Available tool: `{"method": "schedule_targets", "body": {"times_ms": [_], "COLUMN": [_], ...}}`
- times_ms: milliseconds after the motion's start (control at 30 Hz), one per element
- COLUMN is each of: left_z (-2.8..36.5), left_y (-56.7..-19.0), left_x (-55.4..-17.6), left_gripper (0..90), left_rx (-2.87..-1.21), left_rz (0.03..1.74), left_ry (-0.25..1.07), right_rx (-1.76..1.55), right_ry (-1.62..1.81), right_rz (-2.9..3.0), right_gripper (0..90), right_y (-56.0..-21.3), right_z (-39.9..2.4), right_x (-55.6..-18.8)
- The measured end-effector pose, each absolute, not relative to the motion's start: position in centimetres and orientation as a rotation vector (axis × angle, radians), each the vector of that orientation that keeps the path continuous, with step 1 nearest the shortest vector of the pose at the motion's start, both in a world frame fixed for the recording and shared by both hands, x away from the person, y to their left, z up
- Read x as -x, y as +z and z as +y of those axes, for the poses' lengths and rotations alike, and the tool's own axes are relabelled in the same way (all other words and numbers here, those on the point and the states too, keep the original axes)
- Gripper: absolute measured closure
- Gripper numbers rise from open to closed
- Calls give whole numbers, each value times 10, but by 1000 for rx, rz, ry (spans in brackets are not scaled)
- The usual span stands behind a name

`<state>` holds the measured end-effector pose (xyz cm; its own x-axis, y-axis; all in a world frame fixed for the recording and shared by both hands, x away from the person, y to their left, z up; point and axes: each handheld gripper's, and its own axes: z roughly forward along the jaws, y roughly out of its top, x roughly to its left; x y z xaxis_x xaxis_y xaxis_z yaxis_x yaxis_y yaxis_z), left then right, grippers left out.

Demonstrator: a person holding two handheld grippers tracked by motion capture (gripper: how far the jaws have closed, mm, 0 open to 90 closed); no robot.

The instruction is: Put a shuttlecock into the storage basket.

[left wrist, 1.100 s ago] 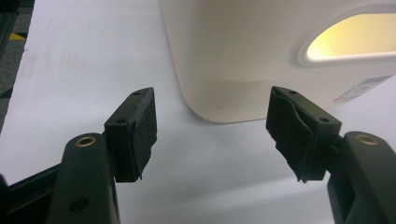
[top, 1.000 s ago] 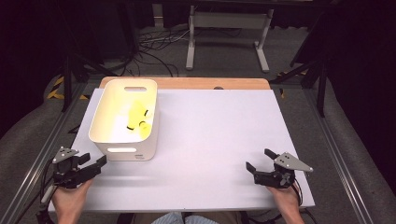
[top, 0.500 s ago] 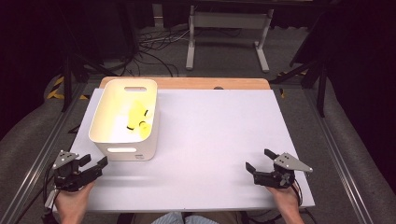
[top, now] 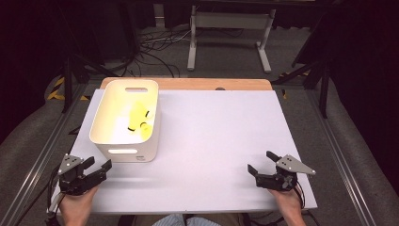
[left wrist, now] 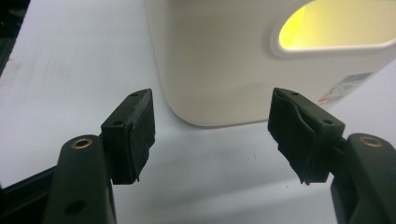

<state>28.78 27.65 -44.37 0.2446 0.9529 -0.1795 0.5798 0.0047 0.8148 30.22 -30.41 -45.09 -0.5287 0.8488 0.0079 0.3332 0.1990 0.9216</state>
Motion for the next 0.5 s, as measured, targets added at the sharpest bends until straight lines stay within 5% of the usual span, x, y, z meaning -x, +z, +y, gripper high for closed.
{"method": "schedule_targets", "body": {"times_ms": [500], "left_z": [279], "left_y": [-446], "left_x": [-288], "left_gripper": [307], "left_rx": [-1663], "left_rz": [1452], "left_ry": [521], "right_rx": [-1084], "right_ry": [1307], "right_rz": [1980], "right_gripper": [91], "right_y": [-451], "right_z": [-302], "right_x": [-299]}}
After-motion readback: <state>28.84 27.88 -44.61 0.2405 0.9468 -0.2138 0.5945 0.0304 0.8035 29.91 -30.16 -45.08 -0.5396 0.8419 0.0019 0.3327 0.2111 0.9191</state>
